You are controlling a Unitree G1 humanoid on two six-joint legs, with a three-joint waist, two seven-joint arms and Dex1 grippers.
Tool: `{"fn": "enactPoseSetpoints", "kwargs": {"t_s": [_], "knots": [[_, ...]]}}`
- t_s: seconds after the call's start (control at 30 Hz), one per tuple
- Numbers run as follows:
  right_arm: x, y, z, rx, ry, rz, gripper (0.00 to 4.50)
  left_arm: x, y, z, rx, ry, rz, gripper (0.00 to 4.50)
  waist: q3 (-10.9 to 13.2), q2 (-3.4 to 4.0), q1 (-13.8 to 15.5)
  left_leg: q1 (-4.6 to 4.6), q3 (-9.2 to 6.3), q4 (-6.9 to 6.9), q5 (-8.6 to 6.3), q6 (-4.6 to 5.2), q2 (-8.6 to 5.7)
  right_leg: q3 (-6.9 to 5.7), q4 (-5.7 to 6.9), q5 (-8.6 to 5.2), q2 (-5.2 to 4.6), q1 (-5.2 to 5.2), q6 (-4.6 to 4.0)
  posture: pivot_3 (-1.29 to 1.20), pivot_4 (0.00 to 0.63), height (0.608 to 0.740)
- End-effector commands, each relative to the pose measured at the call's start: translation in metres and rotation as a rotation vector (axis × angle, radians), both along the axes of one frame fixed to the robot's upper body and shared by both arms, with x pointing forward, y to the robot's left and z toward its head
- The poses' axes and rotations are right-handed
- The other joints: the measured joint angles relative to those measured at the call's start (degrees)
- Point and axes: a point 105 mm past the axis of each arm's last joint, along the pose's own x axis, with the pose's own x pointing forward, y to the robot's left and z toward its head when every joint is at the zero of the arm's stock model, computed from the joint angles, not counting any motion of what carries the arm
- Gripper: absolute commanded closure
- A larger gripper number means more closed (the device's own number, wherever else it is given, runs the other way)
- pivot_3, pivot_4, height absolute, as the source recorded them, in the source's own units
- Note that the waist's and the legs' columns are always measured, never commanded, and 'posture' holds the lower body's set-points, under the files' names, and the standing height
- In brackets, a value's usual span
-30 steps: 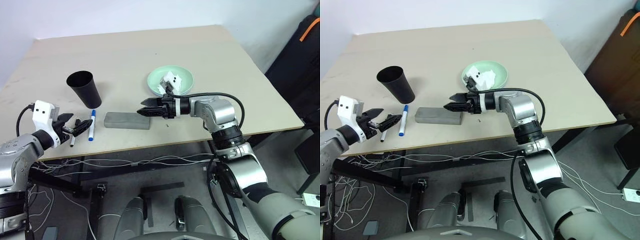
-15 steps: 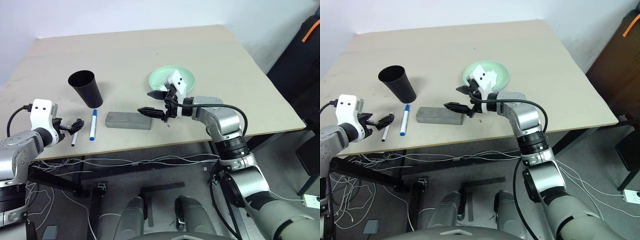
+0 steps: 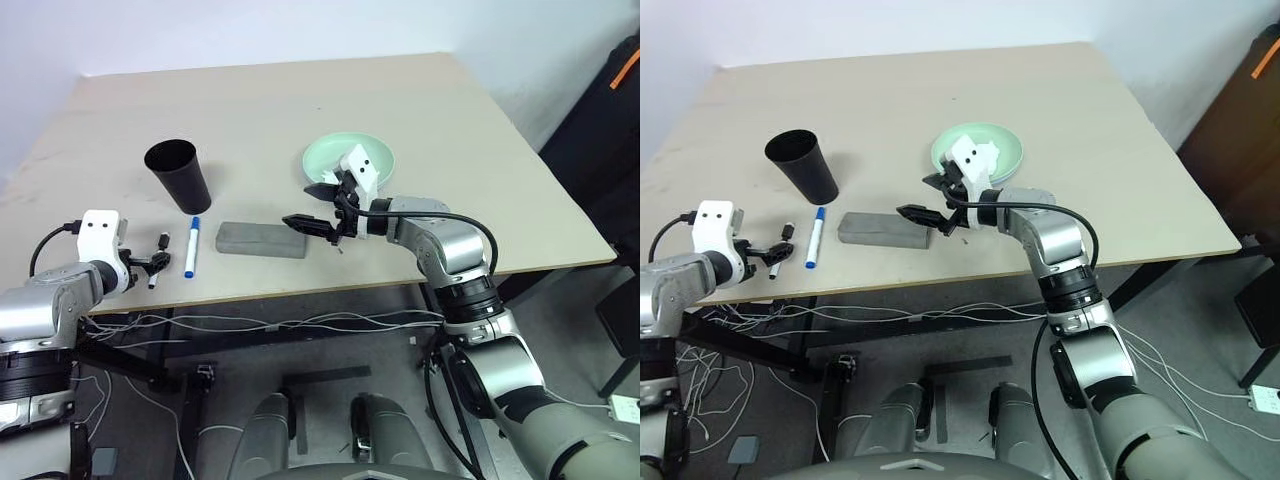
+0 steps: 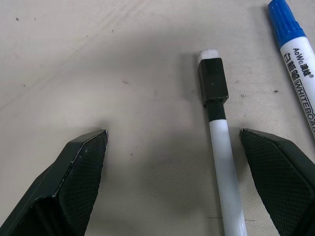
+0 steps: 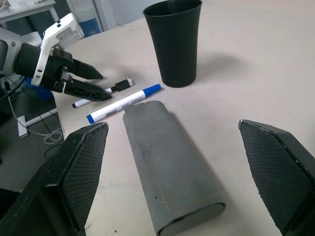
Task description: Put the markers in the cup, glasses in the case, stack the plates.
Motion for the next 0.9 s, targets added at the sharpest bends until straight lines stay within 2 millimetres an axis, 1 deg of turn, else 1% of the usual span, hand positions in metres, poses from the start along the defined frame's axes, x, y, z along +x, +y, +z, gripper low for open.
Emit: {"fn": "enactPoseSetpoints", "kwargs": {"t_s": [0.03, 0.27, 0.4, 0.5, 0.7, 0.9], "knots": [[-0.001, 0.003, 0.011, 0.001, -0.045, 0.005, 0.03, 0.000, -0.003, -0.015, 0.012, 0.053, -0.002, 0.00, 0.00, 0.00, 0.21, 0.00, 0.00, 0.01, -0.01, -0.02, 0.00, -0.01, 0.00, 0.00, -0.01, 0.00, 0.00, 0.00, 0.150, 0.740], [0.003, -0.003, 0.007, -0.008, -0.030, -0.037, 0.03, 0.003, -0.007, -0.020, 0.010, 0.068, -0.011, 0.00, -0.02, 0.04, 0.36, 0.00, 0.03, 0.02, -0.05, -0.08, 0.00, -0.09, 0.00, 0.03, -0.24, 0.06, 0.04, 0.00, 0.150, 0.740], [0.004, -0.006, 0.007, -0.004, -0.022, -0.045, 0.03, 0.009, -0.020, -0.010, -0.005, 0.035, -0.046, 0.00, -0.02, 0.04, 0.41, -0.01, 0.03, 0.02, -0.07, -0.11, 0.00, -0.16, -0.01, 0.05, -0.36, 0.10, 0.04, 0.00, 0.150, 0.740], [0.004, -0.007, 0.007, -0.005, -0.022, -0.047, 0.03, 0.011, -0.026, -0.005, -0.014, 0.018, -0.051, 0.00, -0.02, 0.04, 0.75, -0.03, 0.03, 0.02, -0.07, -0.12, 0.00, -0.20, -0.04, 0.05, -0.42, 0.12, 0.05, 0.00, 0.150, 0.740], [0.003, -0.004, 0.008, -0.008, -0.024, -0.045, 0.03, 0.011, -0.037, -0.016, -0.031, 0.054, -0.070, 0.00, -0.03, 0.05, 1.72, -0.09, 0.06, 0.02, -0.06, -0.10, -0.03, -0.28, -0.33, 0.08, -0.37, 0.18, 0.12, 0.00, 0.150, 0.740], [0.002, -0.004, 0.007, -0.004, -0.021, -0.051, 0.03, 0.015, -0.052, -0.006, -0.027, 0.023, -0.114, 0.00, -0.02, 0.06, 1.72, -0.12, 0.12, 0.03, -0.07, -0.12, -0.09, -0.28, -0.64, 0.21, -0.49, 0.25, 0.35, 0.00, 0.150, 0.740]]}}
